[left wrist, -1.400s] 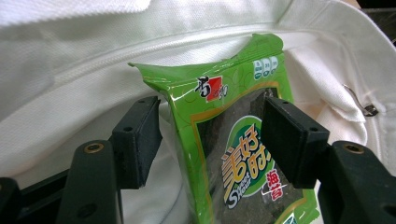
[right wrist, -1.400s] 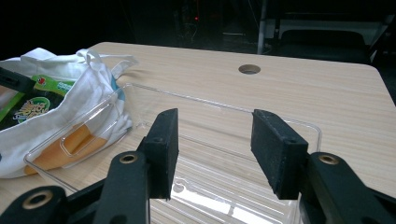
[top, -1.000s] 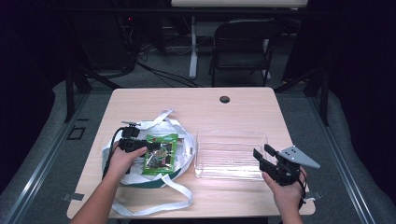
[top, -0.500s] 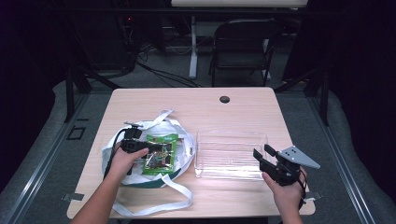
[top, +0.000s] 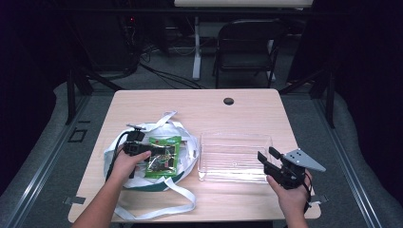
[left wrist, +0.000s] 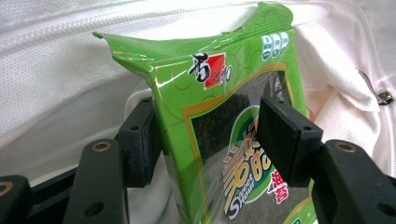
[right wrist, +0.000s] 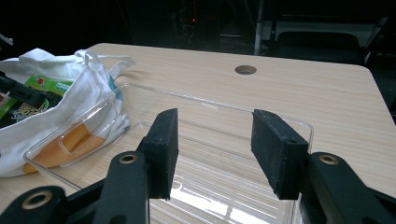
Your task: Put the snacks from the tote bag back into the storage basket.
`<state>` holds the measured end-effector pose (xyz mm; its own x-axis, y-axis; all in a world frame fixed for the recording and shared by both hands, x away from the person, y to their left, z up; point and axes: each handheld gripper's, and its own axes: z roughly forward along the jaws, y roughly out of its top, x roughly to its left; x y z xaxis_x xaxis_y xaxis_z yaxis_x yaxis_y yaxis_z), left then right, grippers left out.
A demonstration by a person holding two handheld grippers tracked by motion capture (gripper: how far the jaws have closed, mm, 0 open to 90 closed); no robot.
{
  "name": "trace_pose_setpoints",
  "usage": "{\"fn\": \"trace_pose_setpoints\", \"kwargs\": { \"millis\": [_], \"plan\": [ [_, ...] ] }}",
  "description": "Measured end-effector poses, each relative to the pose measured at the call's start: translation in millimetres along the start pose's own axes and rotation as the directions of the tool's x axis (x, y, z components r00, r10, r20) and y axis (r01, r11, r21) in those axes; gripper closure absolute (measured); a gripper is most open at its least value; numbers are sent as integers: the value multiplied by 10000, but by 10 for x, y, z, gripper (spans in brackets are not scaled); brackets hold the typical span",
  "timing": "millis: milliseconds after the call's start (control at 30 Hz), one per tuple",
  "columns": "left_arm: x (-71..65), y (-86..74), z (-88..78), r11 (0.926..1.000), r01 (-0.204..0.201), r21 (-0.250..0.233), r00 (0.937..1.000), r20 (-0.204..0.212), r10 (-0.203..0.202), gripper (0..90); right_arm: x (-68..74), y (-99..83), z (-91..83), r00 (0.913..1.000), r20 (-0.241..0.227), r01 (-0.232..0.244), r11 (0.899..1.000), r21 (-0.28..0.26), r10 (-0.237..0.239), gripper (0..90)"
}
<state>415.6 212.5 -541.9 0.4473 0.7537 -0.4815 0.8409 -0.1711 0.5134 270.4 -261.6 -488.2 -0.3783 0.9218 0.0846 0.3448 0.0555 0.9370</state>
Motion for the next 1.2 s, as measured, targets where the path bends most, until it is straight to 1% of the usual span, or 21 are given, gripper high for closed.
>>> {"fn": "trace_pose_setpoints", "kwargs": {
  "millis": [200,367,433,467,500,533,567,633,733,767,833,867,933,967,1033,1200],
  "plan": [
    [11,-1,-6,10000,46,-83,9999,108,-45,424,0,0,1,10000,-16,19,10000,-27,-19,515],
    [15,1,-28,9998,65,-201,9997,237,-60,478,2,0,3,10000,-33,16,10000,-35,-17,515],
    [26,0,-45,9997,133,-211,9991,416,-124,500,2,0,2,10000,-34,17,10000,-37,-18,514],
    [26,0,-45,9997,133,-211,9991,416,-124,508,2,0,2,10000,-34,17,10000,-37,-18,514],
    [30,-2,-52,9995,145,-298,9983,575,-128,523,-1,0,2,10000,-27,22,10000,-32,-22,515],
    [30,-2,-52,9995,145,-298,9983,575,-128,533,-1,0,2,10000,-27,22,10000,-32,-22,515],
    [31,1,-63,9995,96,-291,9979,644,-77,533,-1,1,2,10000,-26,13,10000,-34,-13,515],
    [34,4,-86,9994,17,-334,9968,803,10,563,0,2,3,10000,-34,26,10000,-33,-26,515],
    [35,1,-115,9991,96,-412,9954,955,-56,579,3,4,10,10000,-57,-19,10000,-56,19,515],
    [38,2,-139,9992,87,-392,9942,1078,-45,599,12,6,15,10000,-56,44,10000,-25,-44,515],
    [38,0,-147,9990,85,-439,9938,1113,-36,607,16,6,20,9999,-87,65,10000,-31,-65,515],
    [41,-1,-172,9991,-1,-423,9931,1175,51,623,20,9,31,9999,-138,40,10000,-70,-41,515],
    [35,-5,-180,9989,15,-474,9928,1196,42,635,20,11,34,9999,-147,43,10000,-51,-44,515],
    [39,-7,-191,9989,-91,-470,9922,1239,149,640,20,16,44,9998,-189,52,10000,-51,-53,515],
    [44,-20,-228,9985,-58,-548,9891,1463,138,650,26,23,54,9998,-198,48,10000,-54,-49,515],
    [49,-39,-273,9979,-110,-639,9865,1626,213,671,49,37,98,9994,-303,135,9999,-8,-135,514]
  ]
}}
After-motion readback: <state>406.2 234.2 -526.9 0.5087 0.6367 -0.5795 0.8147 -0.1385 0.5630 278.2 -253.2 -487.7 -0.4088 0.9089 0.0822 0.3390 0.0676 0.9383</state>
